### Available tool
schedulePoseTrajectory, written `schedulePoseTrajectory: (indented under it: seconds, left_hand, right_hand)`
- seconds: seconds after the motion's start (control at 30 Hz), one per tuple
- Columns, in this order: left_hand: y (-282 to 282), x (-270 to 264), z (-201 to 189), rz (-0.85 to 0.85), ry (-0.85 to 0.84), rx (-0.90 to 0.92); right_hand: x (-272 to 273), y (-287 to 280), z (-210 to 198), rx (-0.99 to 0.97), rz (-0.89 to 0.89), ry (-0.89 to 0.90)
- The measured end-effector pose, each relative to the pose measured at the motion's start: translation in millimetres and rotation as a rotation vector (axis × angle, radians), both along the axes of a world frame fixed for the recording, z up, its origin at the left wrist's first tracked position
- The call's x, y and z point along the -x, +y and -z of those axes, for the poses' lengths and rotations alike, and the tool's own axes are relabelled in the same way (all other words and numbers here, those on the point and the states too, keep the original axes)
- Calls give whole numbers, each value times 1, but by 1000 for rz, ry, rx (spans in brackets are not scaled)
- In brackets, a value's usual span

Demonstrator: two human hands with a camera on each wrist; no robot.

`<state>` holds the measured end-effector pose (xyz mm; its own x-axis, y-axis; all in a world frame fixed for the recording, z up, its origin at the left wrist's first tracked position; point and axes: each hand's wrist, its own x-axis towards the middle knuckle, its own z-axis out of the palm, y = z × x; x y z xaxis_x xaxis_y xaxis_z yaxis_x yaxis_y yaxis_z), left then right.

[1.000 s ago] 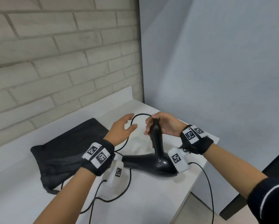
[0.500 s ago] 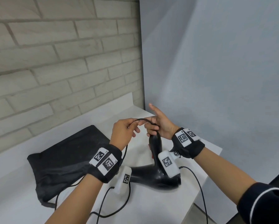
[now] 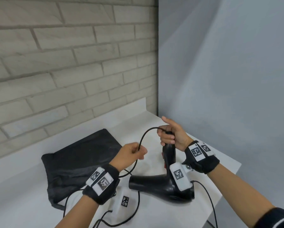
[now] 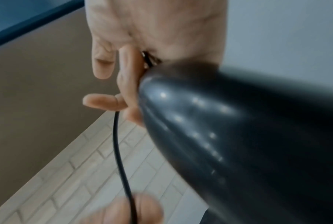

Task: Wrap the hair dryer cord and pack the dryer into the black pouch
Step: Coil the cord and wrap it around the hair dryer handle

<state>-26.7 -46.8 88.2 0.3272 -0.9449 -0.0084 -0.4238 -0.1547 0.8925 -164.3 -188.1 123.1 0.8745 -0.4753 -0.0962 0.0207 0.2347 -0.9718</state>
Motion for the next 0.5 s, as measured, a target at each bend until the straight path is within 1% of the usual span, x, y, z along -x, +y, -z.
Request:
schedulePoseTrajectory:
  seconds: [0.07, 0.13, 0.2, 0.27, 0.33, 0.43, 0.5]
  left_hand:
    - [14, -4, 11, 22, 39, -49]
    - [25, -9, 13, -50, 145, -12]
    - [29, -14, 11, -156, 191, 60]
    - [27, -17, 7, -221, 172, 110]
    - [23, -16, 4, -254, 157, 120]
    - [16, -9, 1, -298, 148, 130]
    - [12, -5, 2, -323, 79, 145]
  right_hand:
    - [2, -3, 2, -37, 10, -33]
    - [4, -5, 5, -42, 17, -54]
    - [5, -2, 9, -24, 18, -32]
    - [3, 3, 14, 36, 44, 33]
    - [-3, 9, 17, 89, 99, 75]
    - [-8, 14, 18, 84, 122, 59]
    - [-8, 13, 16, 68, 106, 55]
